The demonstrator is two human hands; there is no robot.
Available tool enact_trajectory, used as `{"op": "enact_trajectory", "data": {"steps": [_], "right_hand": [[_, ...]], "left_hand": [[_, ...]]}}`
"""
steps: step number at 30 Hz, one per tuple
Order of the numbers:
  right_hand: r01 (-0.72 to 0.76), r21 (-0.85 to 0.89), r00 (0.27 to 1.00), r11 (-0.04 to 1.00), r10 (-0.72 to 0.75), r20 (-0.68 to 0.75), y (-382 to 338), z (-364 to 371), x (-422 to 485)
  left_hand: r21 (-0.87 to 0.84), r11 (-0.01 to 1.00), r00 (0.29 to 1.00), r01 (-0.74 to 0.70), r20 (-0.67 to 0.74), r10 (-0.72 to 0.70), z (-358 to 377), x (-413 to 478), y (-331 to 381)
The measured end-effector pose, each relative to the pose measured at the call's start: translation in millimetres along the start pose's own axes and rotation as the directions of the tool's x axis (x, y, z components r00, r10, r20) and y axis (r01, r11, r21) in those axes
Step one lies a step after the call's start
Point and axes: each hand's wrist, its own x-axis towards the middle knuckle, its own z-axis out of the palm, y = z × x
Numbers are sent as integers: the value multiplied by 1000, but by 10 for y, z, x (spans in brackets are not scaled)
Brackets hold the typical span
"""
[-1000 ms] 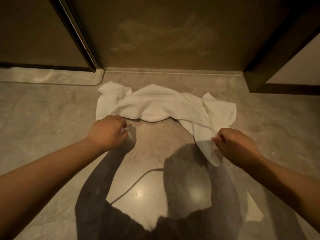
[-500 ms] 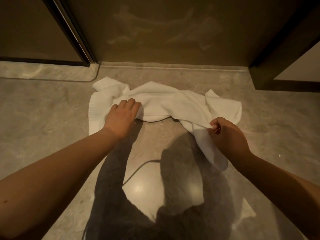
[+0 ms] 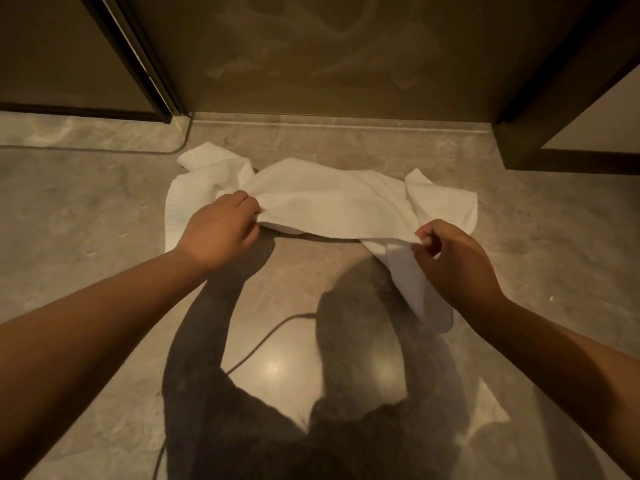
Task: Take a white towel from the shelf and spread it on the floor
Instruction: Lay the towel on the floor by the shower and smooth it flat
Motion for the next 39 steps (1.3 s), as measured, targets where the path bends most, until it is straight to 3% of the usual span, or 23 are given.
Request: {"op": "enact_trajectory", "data": {"steps": [6, 14, 20, 25, 28, 30, 34, 36, 39], "right_hand": [[199, -30, 972, 979, -194, 134, -149, -83, -267], [419, -124, 859, 900, -348, 375, -218, -53, -675], [505, -120, 749, 854, -365, 553, -169, 38, -879], [515, -150, 686, 844, -300, 663, -141, 124, -1025], [515, -162, 660, 841, -270, 701, -142, 156, -1025], [501, -130, 665, 856, -284, 691, -144, 131, -977], [417, -116, 810, 901, -311, 497, -80, 94, -743], [391, -144, 836, 909, -285, 468, -15, 113, -598], [398, -224, 774, 890, -195, 602, 115, 218, -471]], "left_hand": [[57, 982, 981, -177, 92, 172, -254, -531, -106], [59, 970, 950, -235, 226, 216, -306, -1088, -189], [-19, 962, 890, -271, 376, 258, -230, -1445, -236], [66, 964, 819, -257, 545, 181, -21, -1571, -266], [73, 953, 791, -294, 578, 200, 15, -1524, -209], [31, 944, 798, -329, 544, 260, -6, -1436, -116], [-19, 911, 855, -412, 339, 393, 88, -1144, 112], [7, 931, 859, -364, 389, 333, 240, -1024, 238], [139, 928, 820, -347, 524, 228, 447, -905, 388]]}}
